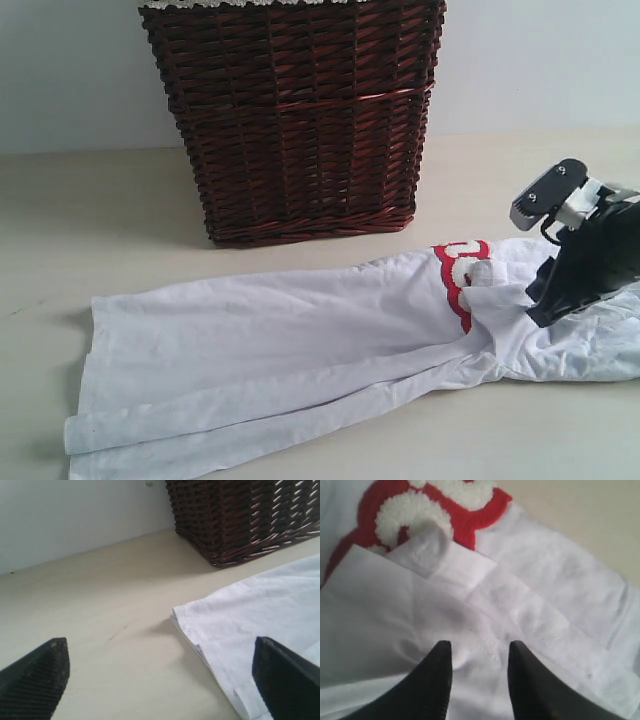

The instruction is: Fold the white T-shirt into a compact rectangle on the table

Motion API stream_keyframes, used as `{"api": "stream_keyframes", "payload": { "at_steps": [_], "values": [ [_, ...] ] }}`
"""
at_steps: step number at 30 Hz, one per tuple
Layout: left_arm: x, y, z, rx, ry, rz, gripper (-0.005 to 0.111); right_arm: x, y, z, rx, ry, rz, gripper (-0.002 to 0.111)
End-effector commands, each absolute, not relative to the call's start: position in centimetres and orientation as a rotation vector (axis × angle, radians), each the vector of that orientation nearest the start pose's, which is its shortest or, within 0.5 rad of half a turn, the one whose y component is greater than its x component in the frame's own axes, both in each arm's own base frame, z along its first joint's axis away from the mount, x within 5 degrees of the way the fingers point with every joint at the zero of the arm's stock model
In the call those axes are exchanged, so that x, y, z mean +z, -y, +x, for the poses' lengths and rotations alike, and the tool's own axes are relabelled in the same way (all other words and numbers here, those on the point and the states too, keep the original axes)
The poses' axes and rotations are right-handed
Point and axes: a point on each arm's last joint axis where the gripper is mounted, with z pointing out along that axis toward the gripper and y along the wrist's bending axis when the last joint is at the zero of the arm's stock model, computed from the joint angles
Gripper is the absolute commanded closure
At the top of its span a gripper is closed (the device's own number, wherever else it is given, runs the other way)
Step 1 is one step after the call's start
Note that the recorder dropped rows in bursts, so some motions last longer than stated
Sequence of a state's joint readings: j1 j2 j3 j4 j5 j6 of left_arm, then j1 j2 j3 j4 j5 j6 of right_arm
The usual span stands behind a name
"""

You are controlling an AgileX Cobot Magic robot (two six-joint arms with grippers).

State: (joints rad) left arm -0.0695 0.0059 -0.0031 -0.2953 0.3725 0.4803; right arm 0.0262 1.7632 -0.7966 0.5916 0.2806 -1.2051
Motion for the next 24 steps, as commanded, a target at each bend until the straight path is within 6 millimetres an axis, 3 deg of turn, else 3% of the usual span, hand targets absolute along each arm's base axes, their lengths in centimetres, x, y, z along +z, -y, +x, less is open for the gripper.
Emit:
{"api": "stream_keyframes", "payload": {
  "at_steps": [1, 6, 12, 16, 20, 22, 24],
  "values": [
    [18.1, 1.3, 5.2, 0.0, -1.808, 0.318, 0.013, 11.1, -2.1, 31.0, 0.012, -2.555, -0.895, 0.082],
    [18.1, 1.3, 5.2, 0.0, -1.808, 0.318, 0.013, 10.1, -3.2, 30.0, 0.15, -2.626, -0.99, 0.108],
    [18.1, 1.3, 5.2, 0.0, -1.808, 0.318, 0.013, 10.0, -5.9, 28.3, 0.348, -2.638, -1.222, 0.108],
    [18.1, 1.3, 5.2, 0.0, -1.808, 0.318, 0.013, 10.5, -6.8, 27.9, 0.372, -2.616, -1.27, 0.108],
    [18.1, 1.3, 5.2, 0.0, -1.808, 0.318, 0.013, 13.8, -6.6, 28.0, 0.31, -2.522, -1.221, 0.092],
    [18.1, 1.3, 5.2, 0.0, -1.808, 0.318, 0.013, 16.1, -6.2, 27.8, 0.281, -2.466, -1.194, 0.078],
    [18.1, 1.3, 5.2, 0.0, -1.808, 0.318, 0.013, 18.2, -5.4, 27.4, 0.252, -2.434, -1.116, 0.056]
  ]
}}
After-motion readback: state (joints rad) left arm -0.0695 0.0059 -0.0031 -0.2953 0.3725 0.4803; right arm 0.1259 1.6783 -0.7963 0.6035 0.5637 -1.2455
